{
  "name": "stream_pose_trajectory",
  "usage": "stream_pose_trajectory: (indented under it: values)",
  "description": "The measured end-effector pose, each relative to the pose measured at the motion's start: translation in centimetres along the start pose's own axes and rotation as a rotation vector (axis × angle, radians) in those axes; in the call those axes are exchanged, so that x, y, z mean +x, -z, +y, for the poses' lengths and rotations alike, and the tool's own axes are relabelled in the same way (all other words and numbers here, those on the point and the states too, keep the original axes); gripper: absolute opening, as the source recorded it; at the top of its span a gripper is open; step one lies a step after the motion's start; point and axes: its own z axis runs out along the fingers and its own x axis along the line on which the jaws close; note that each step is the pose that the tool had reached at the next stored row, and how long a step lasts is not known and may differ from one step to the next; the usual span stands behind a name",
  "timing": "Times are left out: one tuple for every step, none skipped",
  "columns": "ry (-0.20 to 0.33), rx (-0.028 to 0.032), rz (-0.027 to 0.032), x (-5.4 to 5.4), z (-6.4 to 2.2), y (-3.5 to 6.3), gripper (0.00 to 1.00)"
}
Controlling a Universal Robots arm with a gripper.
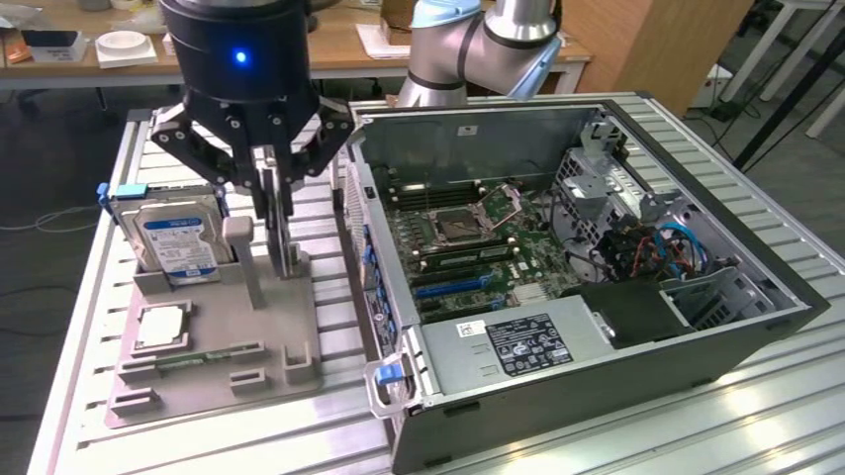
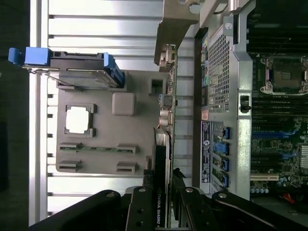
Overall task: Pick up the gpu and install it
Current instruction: 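Pick up the gpu and move the gpu toward the slot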
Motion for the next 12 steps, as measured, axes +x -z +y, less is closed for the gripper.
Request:
stream_pose_trajectory:
  values:
    - [0.0,0.0,0.0,0.0,0.01,0.17,0.26]
    - [0.0,0.0,0.0,0.0,0.02,0.35,0.26]
    - [0.0,0.0,-0.0001,0.0,0.03,0.49,0.26]
    - [0.0,-0.0001,-0.0001,0.0,0.03,0.58,0.26]
    - [0.0,-0.0002,-0.0002,0.0,0.04,0.61,0.26]
    - [0.0,-0.0001,-0.0001,0.0,0.04,0.66,0.26]
    - [0.0,0.0001,0.0,0.0,0.05,0.77,0.26]
    - [0.0,0.0001,0.0001,0.0,0.06,0.96,0.26]
    - [0.0,0.0001,0.0001,0.0,0.07,1.1,0.26]
    - [0.0,-0.0001,-0.0001,0.0,0.07,1.19,0.26]
    - [0.0,-0.0001,-0.0001,0.0,0.08,1.21,0.26]
    - [0.0,-0.0001,-0.0001,0.0,0.08,1.21,0.26]
